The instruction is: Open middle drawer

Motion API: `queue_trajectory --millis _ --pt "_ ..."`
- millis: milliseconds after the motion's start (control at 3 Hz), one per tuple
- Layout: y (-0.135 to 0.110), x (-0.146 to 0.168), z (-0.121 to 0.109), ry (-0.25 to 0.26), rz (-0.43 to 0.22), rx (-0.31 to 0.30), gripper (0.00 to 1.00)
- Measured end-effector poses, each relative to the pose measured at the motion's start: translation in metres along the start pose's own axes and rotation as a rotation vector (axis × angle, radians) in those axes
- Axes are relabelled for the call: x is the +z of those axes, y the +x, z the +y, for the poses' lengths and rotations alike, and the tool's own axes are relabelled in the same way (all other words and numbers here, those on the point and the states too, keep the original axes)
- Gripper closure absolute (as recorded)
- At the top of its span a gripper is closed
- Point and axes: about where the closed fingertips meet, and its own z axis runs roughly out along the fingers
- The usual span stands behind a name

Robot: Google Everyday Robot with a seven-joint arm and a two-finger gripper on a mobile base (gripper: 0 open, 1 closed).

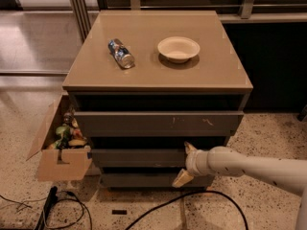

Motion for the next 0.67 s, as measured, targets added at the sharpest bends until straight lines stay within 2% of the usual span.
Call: queue_trajectory --millis 667 --pt "0.0153 0.0232 0.0008 -0.030 0.009 0.007 0.00"
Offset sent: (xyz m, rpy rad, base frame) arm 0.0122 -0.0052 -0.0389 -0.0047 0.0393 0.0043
